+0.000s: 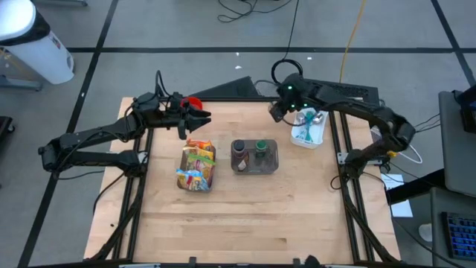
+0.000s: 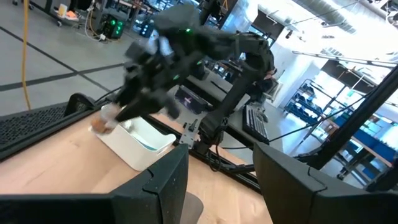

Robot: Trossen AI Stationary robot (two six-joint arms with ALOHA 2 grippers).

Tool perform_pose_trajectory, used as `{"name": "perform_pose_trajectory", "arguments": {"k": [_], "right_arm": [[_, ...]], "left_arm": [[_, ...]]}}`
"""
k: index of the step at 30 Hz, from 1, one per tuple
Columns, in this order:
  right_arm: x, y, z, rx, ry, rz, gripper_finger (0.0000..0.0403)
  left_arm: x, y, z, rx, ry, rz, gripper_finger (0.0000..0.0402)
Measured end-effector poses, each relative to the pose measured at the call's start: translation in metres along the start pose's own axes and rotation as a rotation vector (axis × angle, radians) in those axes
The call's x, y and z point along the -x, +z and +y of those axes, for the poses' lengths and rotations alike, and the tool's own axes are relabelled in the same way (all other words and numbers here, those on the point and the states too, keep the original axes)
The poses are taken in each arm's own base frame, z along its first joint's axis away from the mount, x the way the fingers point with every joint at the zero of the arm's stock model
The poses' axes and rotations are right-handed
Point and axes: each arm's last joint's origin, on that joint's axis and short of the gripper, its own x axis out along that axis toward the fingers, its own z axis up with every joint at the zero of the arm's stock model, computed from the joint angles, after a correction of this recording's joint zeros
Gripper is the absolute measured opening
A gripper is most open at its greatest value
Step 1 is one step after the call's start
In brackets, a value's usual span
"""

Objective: Pick & Place Food Item
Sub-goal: Put the brown spice bottle into the right black bin

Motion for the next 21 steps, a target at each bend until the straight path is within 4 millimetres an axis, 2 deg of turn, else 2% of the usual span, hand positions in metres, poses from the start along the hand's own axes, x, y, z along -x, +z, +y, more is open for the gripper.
{"name": "perform_pose_trajectory", "arguments": {"k": [5,11,16,21], "right_arm": [[0.043,0.001,0.013,-0.019,0.048,-0.089,0.0161],[0.086,0.007,0.047,0.058,0.15,-0.15,0.0161],[0.109,0.015,0.083,0.13,0.256,-0.192,0.0161],[0.112,0.019,0.116,0.193,0.328,-0.161,0.0161]], "left_arm": [[0.0,0.0,0.0,-0.004,-0.002,-0.004,0.0186],[0.0,0.001,-0.001,-0.024,-0.006,-0.013,0.0186],[0.0,0.001,-0.001,-0.036,-0.014,-0.011,0.0186],[0.0,0.001,-0.002,-0.041,-0.06,0.013,0.0186]]}}
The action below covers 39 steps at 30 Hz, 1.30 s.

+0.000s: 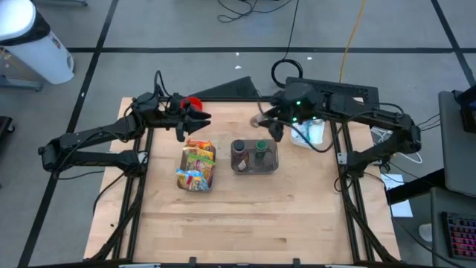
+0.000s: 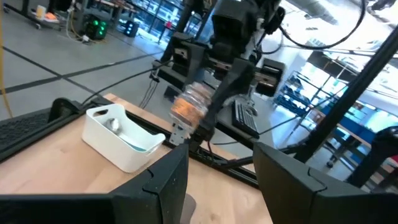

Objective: Pick & Place Food Item
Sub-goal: Put the brown spice bottle into the right black bin

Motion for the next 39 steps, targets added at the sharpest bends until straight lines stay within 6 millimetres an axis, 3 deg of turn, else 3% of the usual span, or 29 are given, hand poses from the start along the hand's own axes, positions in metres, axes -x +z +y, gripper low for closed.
{"name": "perform_pose_trajectory", "arguments": {"k": [10,20,30,39], "right_arm": [[-0.046,0.001,0.036,0.126,0.025,0.274,0.0161],[-0.076,-0.003,0.052,0.192,0.034,0.398,0.0161],[-0.117,-0.026,0.06,0.21,0.043,0.538,0.0161],[-0.122,-0.037,0.058,0.123,-0.033,0.573,0.0161]], "left_arm": [[0.0,0.0,-0.001,0.011,-0.037,0.019,0.0186],[0.0,-0.002,-0.003,0.018,-0.096,0.057,0.0186],[0.0,-0.002,-0.002,0.019,-0.097,0.059,0.0186],[0.0,-0.006,-0.001,0.049,-0.091,0.099,0.0186]]}}
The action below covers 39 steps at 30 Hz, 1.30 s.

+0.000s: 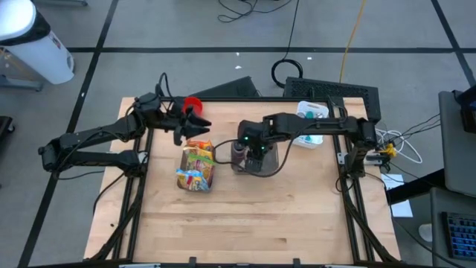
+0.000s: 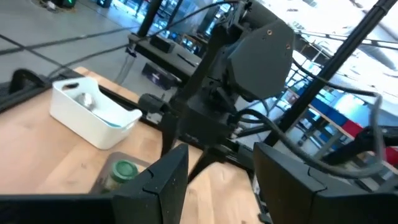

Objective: Pick & Place Food Item
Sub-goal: Put the brown spice bottle into the right black bin

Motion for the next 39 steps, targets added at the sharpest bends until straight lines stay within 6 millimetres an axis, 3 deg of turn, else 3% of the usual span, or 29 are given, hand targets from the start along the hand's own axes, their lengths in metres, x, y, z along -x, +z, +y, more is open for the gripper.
{"name": "perform_pose_trajectory", "arguments": {"k": [9,13,23,30,39], "right_arm": [[-0.009,-0.018,0.01,-0.036,-0.013,0.02,0.0161],[-0.013,-0.034,0.01,-0.076,-0.041,0.033,0.0161],[-0.022,-0.067,-0.002,-0.277,-0.046,-0.141,0.0161],[-0.042,-0.089,-0.01,-0.329,-0.053,-0.107,0.0161],[-0.052,-0.096,-0.016,-0.355,-0.059,-0.107,0.0161]], "left_arm": [[0.0,-0.002,-0.001,0.025,-0.035,0.038,0.0186],[0.0,-0.002,-0.001,0.026,-0.036,0.038,0.0186],[0.0,-0.002,-0.001,0.024,-0.036,0.037,0.0186],[0.0,-0.002,-0.001,0.024,-0.036,0.037,0.0186],[0.0,-0.002,-0.001,0.02,-0.036,0.036,0.0186]]}}
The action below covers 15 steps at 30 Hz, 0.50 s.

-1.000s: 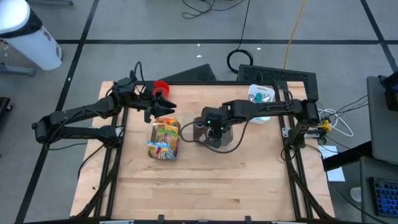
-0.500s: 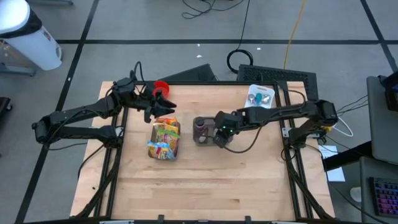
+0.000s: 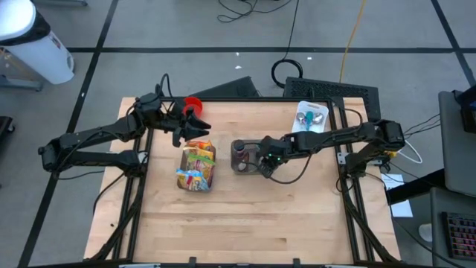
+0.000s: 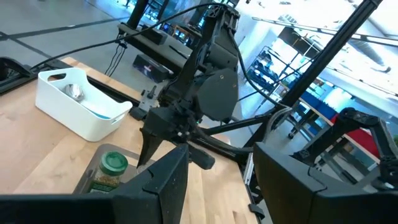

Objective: Pick & Place Food Item
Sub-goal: Put the brown spice bottle into the right black bin

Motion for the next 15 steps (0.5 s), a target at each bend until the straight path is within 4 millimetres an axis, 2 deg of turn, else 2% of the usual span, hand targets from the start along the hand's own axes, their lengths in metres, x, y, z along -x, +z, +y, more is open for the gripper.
{"name": "perform_pose_trajectory", "arguments": {"k": [8,15], "right_arm": [[-0.013,-0.007,-0.015,-0.027,-0.008,0.043,0.0161],[-0.019,-0.009,-0.017,-0.031,-0.001,0.055,0.016]], "left_arm": [[0.0,0.0,0.0,-0.013,0.016,-0.009,0.0186],[0.0,0.0,0.001,-0.013,0.017,-0.01,0.0186]]}}
